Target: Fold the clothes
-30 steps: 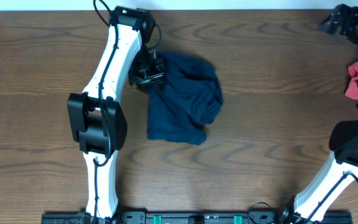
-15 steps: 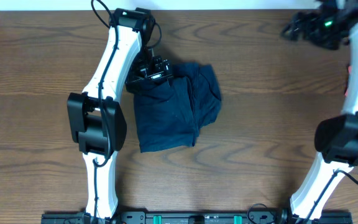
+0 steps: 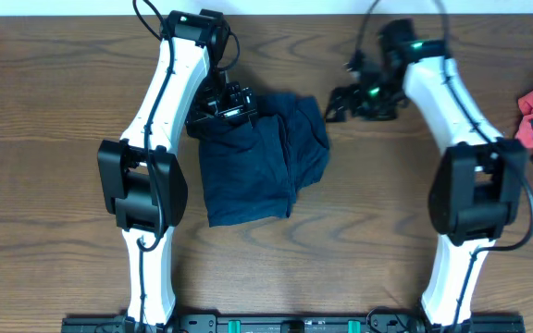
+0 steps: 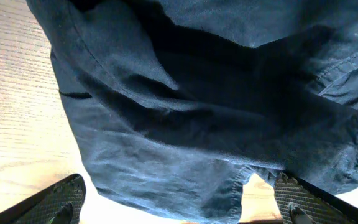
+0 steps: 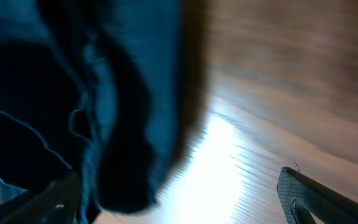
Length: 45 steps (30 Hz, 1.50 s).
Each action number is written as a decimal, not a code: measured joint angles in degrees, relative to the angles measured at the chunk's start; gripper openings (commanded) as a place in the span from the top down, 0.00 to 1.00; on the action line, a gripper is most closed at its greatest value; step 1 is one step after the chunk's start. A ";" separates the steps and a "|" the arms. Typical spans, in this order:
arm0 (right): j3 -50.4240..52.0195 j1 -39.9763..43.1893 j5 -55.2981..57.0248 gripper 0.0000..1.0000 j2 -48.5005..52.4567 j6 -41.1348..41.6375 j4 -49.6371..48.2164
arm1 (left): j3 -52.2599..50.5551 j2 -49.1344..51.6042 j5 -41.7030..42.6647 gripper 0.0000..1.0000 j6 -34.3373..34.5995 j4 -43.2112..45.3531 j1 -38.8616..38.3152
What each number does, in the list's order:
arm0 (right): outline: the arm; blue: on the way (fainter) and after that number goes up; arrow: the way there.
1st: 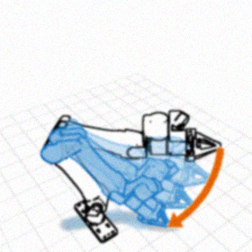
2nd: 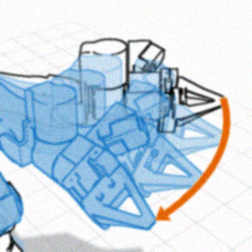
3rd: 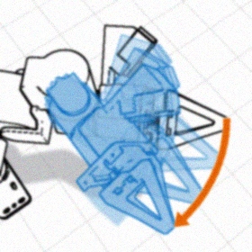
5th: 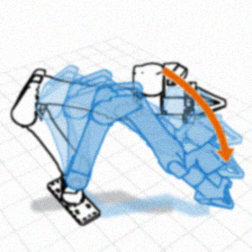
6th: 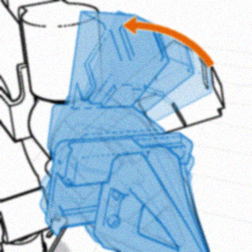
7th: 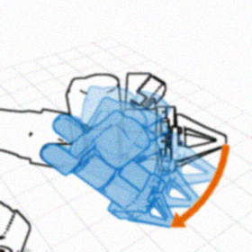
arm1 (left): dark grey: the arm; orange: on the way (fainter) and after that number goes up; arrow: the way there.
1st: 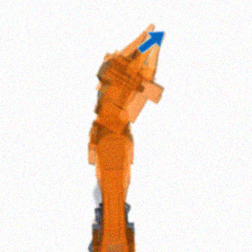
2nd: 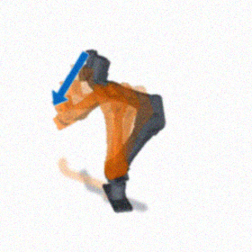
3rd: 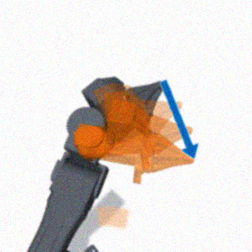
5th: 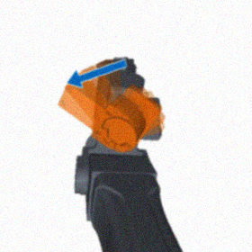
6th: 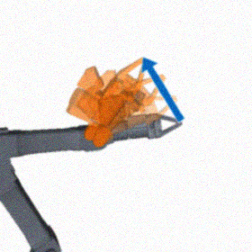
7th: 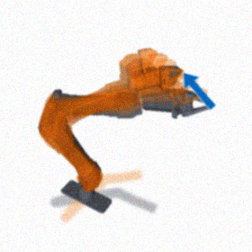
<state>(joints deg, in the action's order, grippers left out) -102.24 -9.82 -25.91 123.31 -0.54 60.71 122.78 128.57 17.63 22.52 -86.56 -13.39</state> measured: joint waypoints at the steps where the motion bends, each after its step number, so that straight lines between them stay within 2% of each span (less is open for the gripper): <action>1: 0.90 -1.22 -0.44 0.01 0.00 0.26 -1.22 | 0.00 0.00 0.00 0.02 0.00 0.00 0.00; 6: 5.35 -5.88 -3.72 0.01 0.52 3.19 -7.34 | 0.00 -0.04 -0.02 0.02 -0.02 0.11 0.20; 11: 7.52 -6.95 -6.86 0.01 3.78 4.44 -8.52 | 0.00 -1.25 -0.02 0.02 -0.04 1.40 1.95; 20: 7.72 -7.61 -14.86 0.01 5.68 4.66 -11.78 | 0.50 -9.46 -0.04 0.02 -0.26 0.44 8.09; 28: 7.72 -10.56 -18.18 0.01 6.40 4.66 -14.05 | 0.74 -9.90 -0.02 0.02 -0.26 0.02 7.91; 30: 7.74 -11.54 -18.27 0.23 6.45 4.81 -14.69 | 0.74 -9.90 -0.02 0.02 -0.26 0.02 7.93; 31: 7.74 -11.93 -17.75 0.28 6.58 5.20 -15.19 | 0.74 -9.90 -0.02 0.02 -0.26 0.00 7.93; 35: 7.80 -12.94 -18.32 0.08 7.48 8.46 -16.41 | 0.72 -9.90 -0.02 0.02 -0.26 -0.22 7.93; 45: 7.80 -13.14 -21.18 0.06 7.50 9.22 -18.73 | 0.74 -9.90 -0.02 0.02 -0.26 -1.07 7.93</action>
<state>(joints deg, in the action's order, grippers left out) -94.43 -22.96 -47.09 130.80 8.69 41.98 123.52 118.67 17.61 22.26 -87.64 -5.45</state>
